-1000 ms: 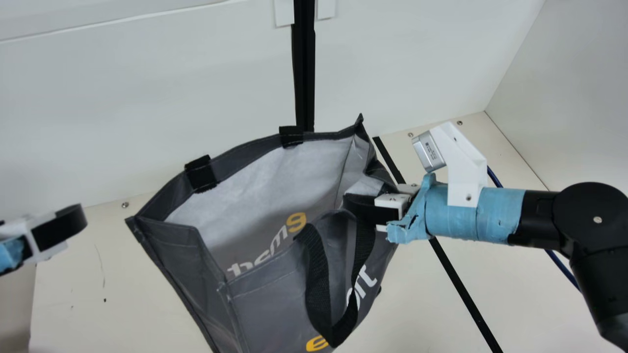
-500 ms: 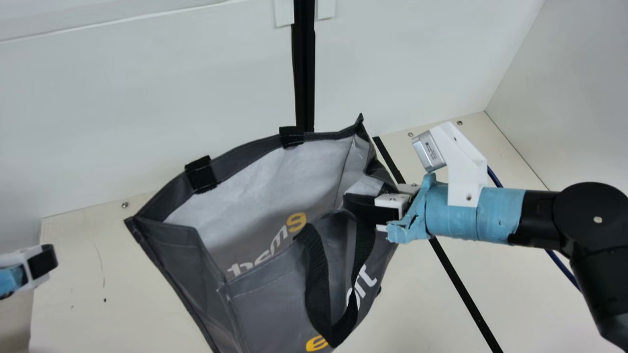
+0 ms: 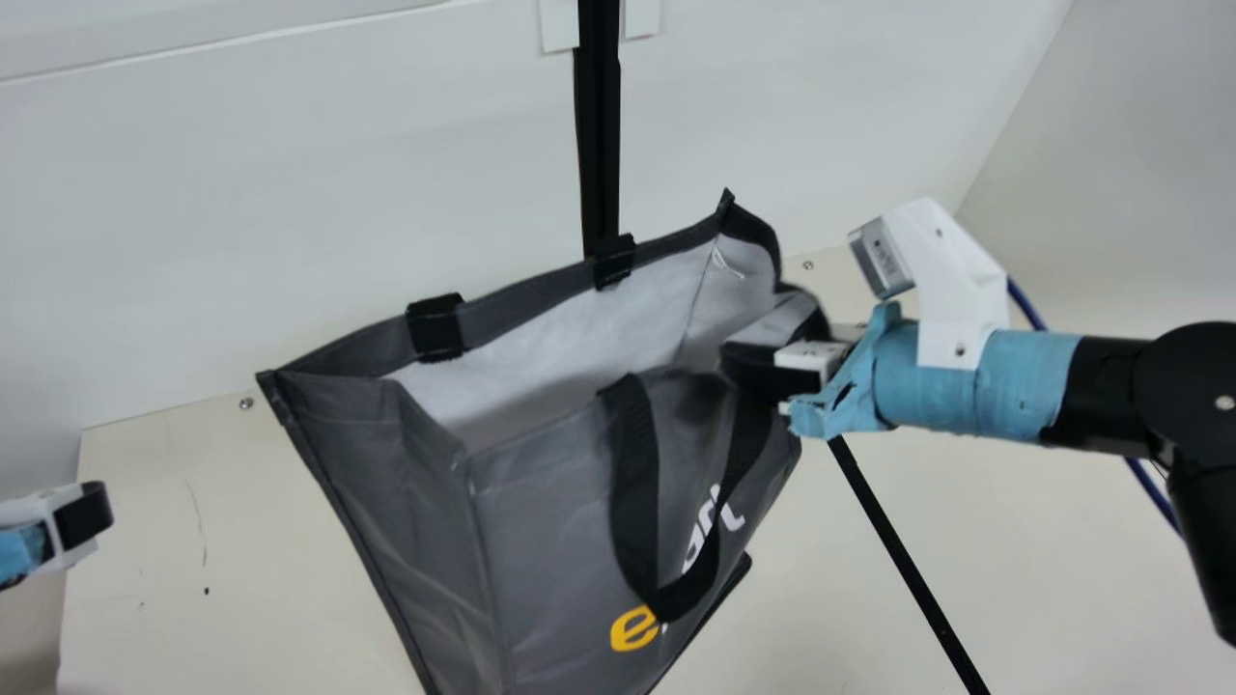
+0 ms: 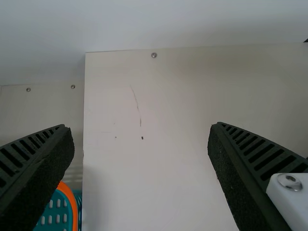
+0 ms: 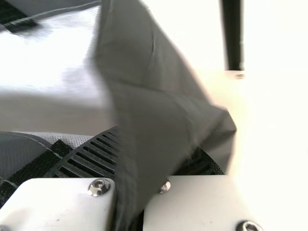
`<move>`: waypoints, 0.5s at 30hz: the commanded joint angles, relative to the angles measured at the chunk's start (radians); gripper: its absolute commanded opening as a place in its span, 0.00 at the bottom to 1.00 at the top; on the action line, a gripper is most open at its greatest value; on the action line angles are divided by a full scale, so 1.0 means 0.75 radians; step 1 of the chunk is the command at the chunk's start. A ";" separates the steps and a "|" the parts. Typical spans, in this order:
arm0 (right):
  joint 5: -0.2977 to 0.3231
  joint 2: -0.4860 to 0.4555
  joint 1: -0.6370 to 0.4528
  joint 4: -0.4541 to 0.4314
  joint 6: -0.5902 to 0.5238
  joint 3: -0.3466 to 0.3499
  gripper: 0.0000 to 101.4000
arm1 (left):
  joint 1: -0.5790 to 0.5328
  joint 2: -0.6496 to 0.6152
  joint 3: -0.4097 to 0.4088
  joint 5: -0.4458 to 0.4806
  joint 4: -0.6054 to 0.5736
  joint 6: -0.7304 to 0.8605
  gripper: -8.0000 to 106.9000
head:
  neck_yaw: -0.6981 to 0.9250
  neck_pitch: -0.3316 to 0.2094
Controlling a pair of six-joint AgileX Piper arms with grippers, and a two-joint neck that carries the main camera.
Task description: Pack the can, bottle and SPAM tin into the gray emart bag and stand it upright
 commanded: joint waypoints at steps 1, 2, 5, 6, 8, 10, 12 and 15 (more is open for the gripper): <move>0.004 0.006 -0.029 -0.060 0.010 -0.055 0.00 | 0.000 0.000 0.000 0.000 0.000 0.000 0.85 | -0.001 -0.028; 0.009 0.010 -0.041 -0.080 0.015 -0.074 0.00 | 0.000 0.000 0.000 0.000 0.000 0.000 0.85 | -0.001 -0.028; 0.020 0.017 -0.076 -0.136 0.022 -0.121 0.00 | 0.000 0.000 0.000 0.000 0.000 0.000 0.85 | -0.001 -0.028; 0.023 0.019 -0.087 -0.153 0.025 -0.135 0.00 | 0.000 0.000 0.000 0.000 0.000 0.000 0.85 | -0.001 -0.028; 0.024 0.023 -0.108 -0.190 0.030 -0.161 0.00 | 0.000 0.000 0.000 0.000 0.000 0.000 0.85 | -0.001 -0.028; 0.022 0.027 -0.130 -0.228 0.038 -0.186 0.00 | 0.000 0.000 0.000 0.000 0.000 0.000 0.85 | -0.001 -0.028; 0.017 0.032 -0.154 -0.267 0.047 -0.212 0.00 | 0.000 0.000 0.000 0.000 0.000 0.000 0.85 | -0.001 -0.028; 0.006 0.044 -0.191 -0.327 0.062 -0.254 0.00 | 0.000 0.000 0.000 0.000 0.000 0.000 0.85 | -0.001 -0.028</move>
